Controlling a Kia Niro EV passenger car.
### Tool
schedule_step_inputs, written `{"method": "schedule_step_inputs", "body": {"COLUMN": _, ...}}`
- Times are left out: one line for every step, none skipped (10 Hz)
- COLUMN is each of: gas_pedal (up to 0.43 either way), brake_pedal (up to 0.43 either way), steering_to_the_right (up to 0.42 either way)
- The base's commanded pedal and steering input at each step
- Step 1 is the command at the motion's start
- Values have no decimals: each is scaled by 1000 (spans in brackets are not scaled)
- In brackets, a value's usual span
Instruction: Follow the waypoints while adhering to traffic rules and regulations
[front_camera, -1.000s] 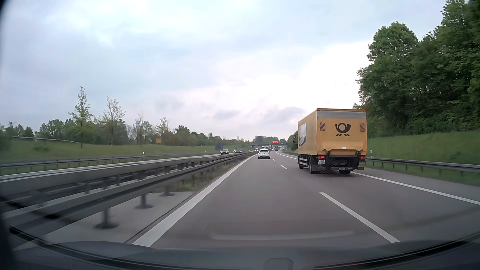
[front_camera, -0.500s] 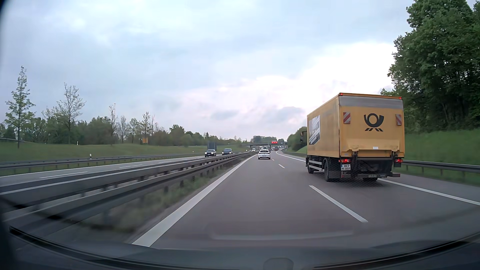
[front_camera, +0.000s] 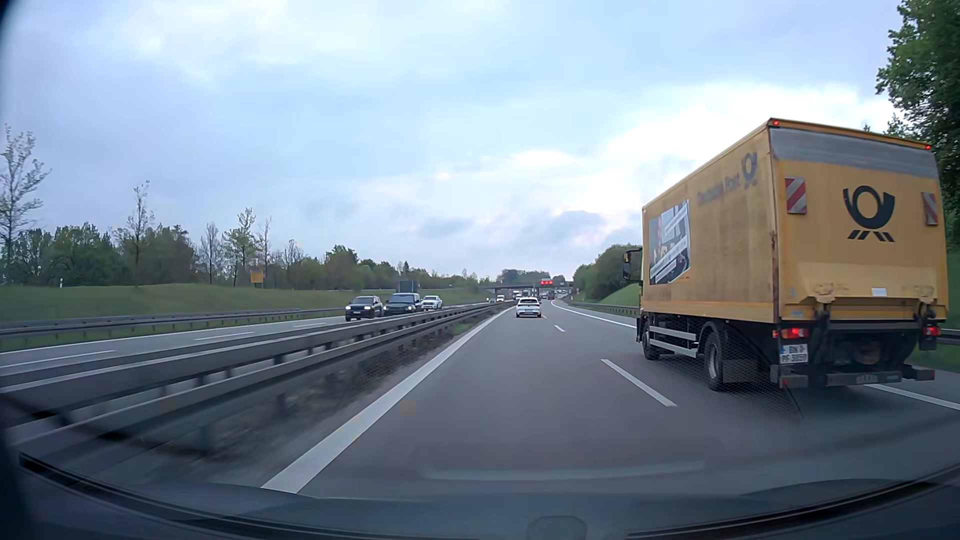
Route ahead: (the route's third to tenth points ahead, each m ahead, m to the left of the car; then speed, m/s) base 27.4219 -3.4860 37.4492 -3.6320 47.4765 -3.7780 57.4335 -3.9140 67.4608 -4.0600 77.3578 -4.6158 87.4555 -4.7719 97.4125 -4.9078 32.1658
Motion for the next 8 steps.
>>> {"method": "schedule_step_inputs", "body": {"gas_pedal": 118, "brake_pedal": 0, "steering_to_the_right": 2}}
{"method": "schedule_step_inputs", "body": {"gas_pedal": 118, "brake_pedal": 0, "steering_to_the_right": 2}}
{"method": "schedule_step_inputs", "body": {"gas_pedal": 118, "brake_pedal": 0, "steering_to_the_right": 2}}
{"method": "schedule_step_inputs", "body": {"gas_pedal": 118, "brake_pedal": 0, "steering_to_the_right": 2}}
{"method": "schedule_step_inputs", "body": {"gas_pedal": 118, "brake_pedal": 0, "steering_to_the_right": 2}}
{"method": "schedule_step_inputs", "body": {"gas_pedal": 98, "brake_pedal": 0, "steering_to_the_right": 2}}
{"method": "schedule_step_inputs", "body": {"gas_pedal": 98, "brake_pedal": 0, "steering_to_the_right": 2}}
{"method": "schedule_step_inputs", "body": {"gas_pedal": 98, "brake_pedal": 0, "steering_to_the_right": 2}}
